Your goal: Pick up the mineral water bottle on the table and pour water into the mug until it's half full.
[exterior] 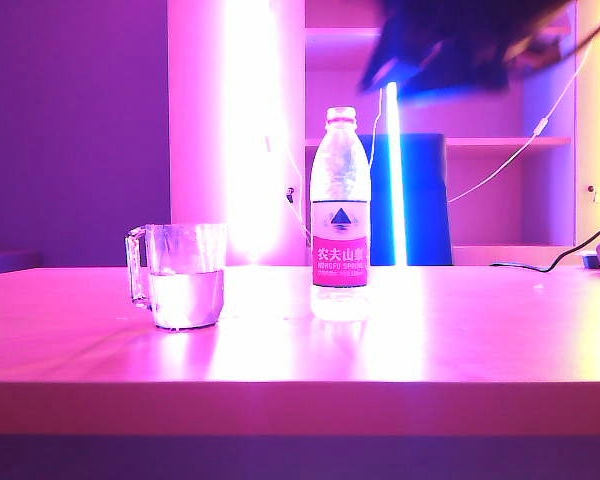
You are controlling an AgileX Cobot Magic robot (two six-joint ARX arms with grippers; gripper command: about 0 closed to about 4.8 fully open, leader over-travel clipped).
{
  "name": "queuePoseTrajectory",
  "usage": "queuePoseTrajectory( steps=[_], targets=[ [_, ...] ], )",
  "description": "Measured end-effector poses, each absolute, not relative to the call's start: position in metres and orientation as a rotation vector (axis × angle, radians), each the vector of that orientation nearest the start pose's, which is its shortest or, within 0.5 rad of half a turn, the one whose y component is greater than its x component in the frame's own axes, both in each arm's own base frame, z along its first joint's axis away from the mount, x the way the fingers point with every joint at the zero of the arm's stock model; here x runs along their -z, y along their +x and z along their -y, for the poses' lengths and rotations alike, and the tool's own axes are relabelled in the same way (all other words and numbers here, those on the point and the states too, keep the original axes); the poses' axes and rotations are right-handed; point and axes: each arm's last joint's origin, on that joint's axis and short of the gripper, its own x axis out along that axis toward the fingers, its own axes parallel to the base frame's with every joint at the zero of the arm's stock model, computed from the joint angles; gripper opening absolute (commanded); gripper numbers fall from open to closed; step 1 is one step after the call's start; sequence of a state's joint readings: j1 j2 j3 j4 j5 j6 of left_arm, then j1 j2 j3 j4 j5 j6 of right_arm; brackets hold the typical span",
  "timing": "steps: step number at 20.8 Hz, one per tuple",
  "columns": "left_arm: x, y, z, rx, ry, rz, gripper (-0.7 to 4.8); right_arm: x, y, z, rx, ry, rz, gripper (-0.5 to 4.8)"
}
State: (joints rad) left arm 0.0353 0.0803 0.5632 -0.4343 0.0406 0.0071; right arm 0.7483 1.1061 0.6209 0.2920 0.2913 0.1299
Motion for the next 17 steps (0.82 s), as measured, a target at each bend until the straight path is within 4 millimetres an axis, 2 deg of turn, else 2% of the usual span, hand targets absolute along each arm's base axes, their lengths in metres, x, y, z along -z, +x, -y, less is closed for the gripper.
queuePoseTrajectory(
  steps=[2,5,10,12,13,14,17],
  targets=[
    [-0.294,0.037,0.000,0.005,0.009,0.053,-0.04,-0.269,0.169,-0.156,-0.478,0.035,-0.187,-0.05],
    [-0.292,0.027,0.000,-0.019,0.009,0.076,-0.04,-0.282,0.146,-0.151,-0.539,0.043,-0.168,-0.05],
    [-0.287,0.029,-0.001,-0.047,0.007,0.031,-0.04,-0.298,0.119,-0.140,-0.604,0.066,-0.127,-0.05],
    [-0.279,0.035,-0.002,-0.047,0.007,0.009,-0.04,-0.303,0.107,-0.136,-0.624,0.074,-0.111,-0.06],
    [-0.265,0.044,-0.002,-0.048,0.007,-0.028,-0.04,-0.306,0.097,-0.131,-0.621,0.076,-0.101,-0.05],
    [-0.259,0.048,-0.002,-0.051,0.007,-0.047,-0.04,-0.308,0.093,-0.129,-0.620,0.084,-0.091,-0.05],
    [-0.220,0.069,-0.003,-0.053,0.005,-0.135,-0.04,-0.319,0.077,-0.118,-0.648,0.134,-0.034,-0.05]
  ],
)
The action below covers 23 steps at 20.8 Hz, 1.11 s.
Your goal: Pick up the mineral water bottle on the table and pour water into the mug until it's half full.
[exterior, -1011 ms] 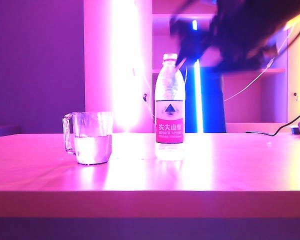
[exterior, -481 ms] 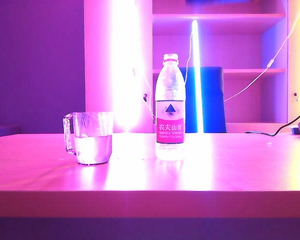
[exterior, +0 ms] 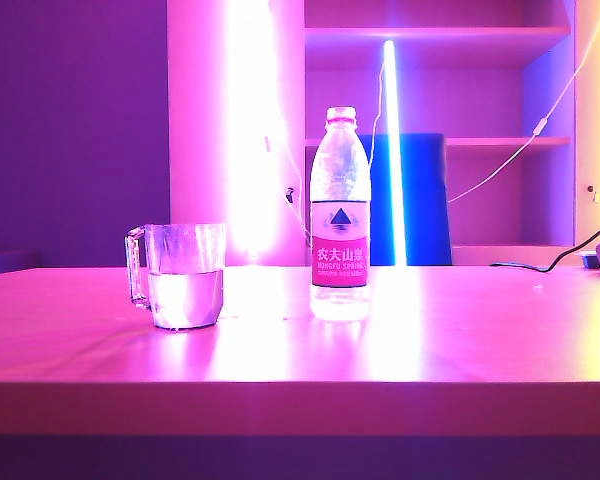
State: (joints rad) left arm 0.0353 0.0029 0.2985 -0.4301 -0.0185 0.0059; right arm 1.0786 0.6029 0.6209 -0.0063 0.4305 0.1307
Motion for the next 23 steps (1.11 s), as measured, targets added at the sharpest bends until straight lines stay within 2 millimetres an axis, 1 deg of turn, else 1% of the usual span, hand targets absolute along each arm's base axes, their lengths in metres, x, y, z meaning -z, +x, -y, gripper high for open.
queuePoseTrajectory(
  steps=[1,2,4,8,11,13,14,16,23],
  targets=[
    [-0.214,0.071,-0.003,-0.054,0.004,-0.152,-0.04,-0.320,0.075,-0.116,-0.654,0.139,-0.029,-0.05],
    [-0.204,0.075,-0.003,-0.055,-0.008,-0.172,-0.04,-0.322,0.071,-0.112,-0.666,0.154,-0.014,-0.05],
    [-0.192,0.081,-0.003,-0.056,-0.034,-0.173,-0.04,-0.325,0.069,-0.107,-0.674,0.172,0.004,-0.05],
    [-0.174,0.088,-0.002,-0.016,-0.044,-0.175,-0.04,-0.326,0.067,-0.105,-0.681,0.179,0.013,-0.05],
    [-0.167,0.090,-0.002,-0.013,-0.045,-0.180,-0.04,-0.323,0.067,-0.109,-0.733,0.158,-0.011,-0.05],
    [-0.160,0.092,-0.002,-0.013,-0.046,-0.198,-0.04,-0.321,0.067,-0.113,-0.816,0.139,-0.034,0.13],
    [-0.156,0.092,-0.003,-0.014,-0.046,-0.209,-0.04,-0.320,0.066,-0.115,-0.859,0.136,-0.040,0.13],
    [-0.150,0.093,-0.003,-0.014,-0.047,-0.228,-0.04,-0.320,0.066,-0.115,-0.880,0.135,-0.041,0.13],
    [-0.150,0.093,-0.003,-0.014,-0.048,-0.225,-0.04,-0.320,0.066,-0.116,-0.894,0.135,-0.042,0.13]
  ],
)
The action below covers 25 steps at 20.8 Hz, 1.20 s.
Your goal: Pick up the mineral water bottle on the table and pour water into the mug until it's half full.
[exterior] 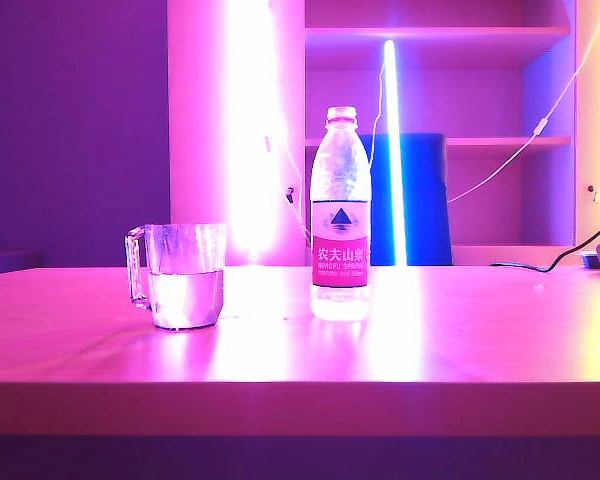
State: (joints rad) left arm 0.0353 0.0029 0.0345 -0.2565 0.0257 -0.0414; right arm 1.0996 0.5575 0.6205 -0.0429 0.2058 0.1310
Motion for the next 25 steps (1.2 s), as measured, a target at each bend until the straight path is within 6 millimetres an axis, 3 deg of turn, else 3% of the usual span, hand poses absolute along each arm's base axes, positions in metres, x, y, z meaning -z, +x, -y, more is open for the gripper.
queuePoseTrajectory(
  steps=[8,10,12,15,18,19,21,25],
  targets=[
    [-0.150,0.093,-0.003,-0.014,-0.048,-0.225,-0.04,-0.320,0.066,-0.116,-0.892,0.134,-0.042,0.13],
    [-0.150,0.093,-0.003,-0.014,-0.048,-0.225,-0.04,-0.321,0.068,-0.105,-0.848,0.135,-0.032,0.13],
    [-0.150,0.093,-0.003,-0.014,-0.048,-0.225,-0.04,-0.326,0.074,-0.089,-0.765,0.156,0.011,0.13],
    [-0.150,0.093,-0.003,-0.015,-0.048,-0.225,-0.04,-0.326,0.086,-0.044,-0.393,0.153,0.061,0.13],
    [-0.150,0.093,-0.003,-0.015,-0.048,-0.225,-0.04,-0.327,0.083,-0.014,-0.109,0.143,0.102,0.13],
    [-0.150,0.093,-0.003,-0.015,-0.048,-0.225,-0.04,-0.324,0.073,-0.002,0.025,0.136,0.107,0.13],
    [-0.150,0.093,-0.003,-0.016,-0.048,-0.225,-0.04,-0.323,0.054,0.005,0.148,0.133,0.149,0.13],
    [-0.150,0.093,-0.003,-0.016,-0.048,-0.225,-0.04,-0.309,0.043,0.004,0.114,0.092,0.175,0.13]
  ],
)
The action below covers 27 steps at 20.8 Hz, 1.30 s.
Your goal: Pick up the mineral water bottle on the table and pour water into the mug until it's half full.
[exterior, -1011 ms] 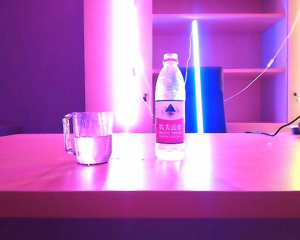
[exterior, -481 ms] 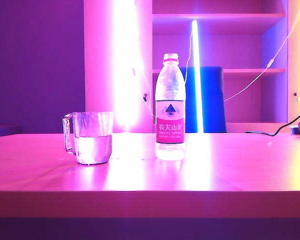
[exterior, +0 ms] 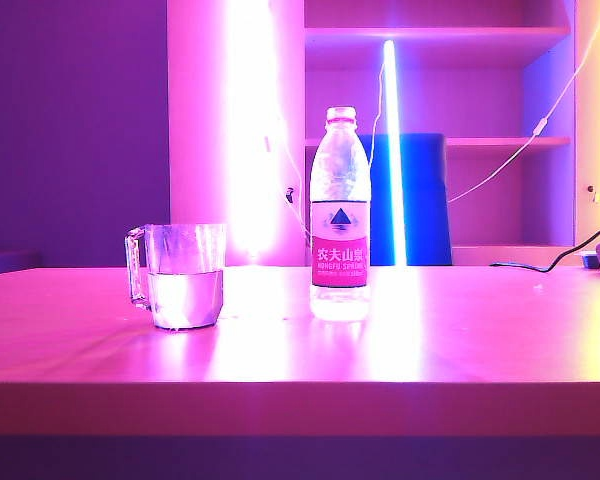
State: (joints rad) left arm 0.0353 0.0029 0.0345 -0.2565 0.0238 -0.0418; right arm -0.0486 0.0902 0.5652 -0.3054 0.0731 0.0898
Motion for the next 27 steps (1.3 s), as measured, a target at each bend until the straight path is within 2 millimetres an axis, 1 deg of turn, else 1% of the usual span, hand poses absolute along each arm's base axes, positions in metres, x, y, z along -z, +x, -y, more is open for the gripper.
queuePoseTrajectory(
  steps=[1,2,3,4,5,6,7,8,12,15,16,21,27],
  targets=[
    [-0.150,0.093,-0.003,-0.016,-0.048,-0.225,-0.04,-0.304,0.044,0.003,0.088,0.087,0.173,0.13],
    [-0.150,0.093,-0.003,-0.016,-0.048,-0.225,-0.04,-0.293,0.047,0.003,0.059,0.083,0.152,0.13],
    [-0.150,0.093,-0.003,-0.016,-0.048,-0.225,-0.04,-0.287,0.051,0.003,0.058,0.082,0.132,0.13],
    [-0.150,0.093,-0.003,-0.016,-0.048,-0.224,-0.04,-0.274,0.057,0.003,0.049,0.083,0.098,0.13],
    [-0.150,0.093,-0.003,-0.016,-0.048,-0.224,-0.04,-0.267,0.061,0.003,0.040,0.083,0.077,0.13],
    [-0.150,0.093,-0.003,-0.016,-0.048,-0.224,-0.04,-0.251,0.068,0.002,0.023,0.084,0.031,0.13],
    [-0.150,0.093,-0.003,-0.016,-0.048,-0.224,-0.04,-0.242,0.070,0.002,0.018,0.084,0.016,0.13],
    [-0.150,0.093,-0.003,-0.016,-0.048,-0.224,-0.04,-0.229,0.072,0.002,0.009,0.084,0.016,0.13],
    [-0.151,0.093,-0.003,-0.016,-0.048,-0.223,-0.04,-0.196,0.085,-0.001,-0.022,0.086,-0.068,0.13],
    [-0.151,0.093,-0.003,-0.016,-0.048,-0.223,-0.04,-0.182,0.088,-0.004,-0.055,0.085,-0.103,0.13],
    [-0.151,0.093,-0.003,-0.016,-0.048,-0.223,-0.04,-0.174,0.090,-0.005,-0.067,0.084,-0.129,0.13],
    [-0.151,0.093,-0.003,-0.016,-0.048,-0.223,-0.04,-0.148,0.095,-0.005,-0.064,0.083,-0.203,0.13],
    [-0.151,0.093,-0.003,-0.016,-0.048,-0.222,-0.04,-0.149,0.095,-0.003,-0.010,0.067,-0.189,0.13]
  ],
)
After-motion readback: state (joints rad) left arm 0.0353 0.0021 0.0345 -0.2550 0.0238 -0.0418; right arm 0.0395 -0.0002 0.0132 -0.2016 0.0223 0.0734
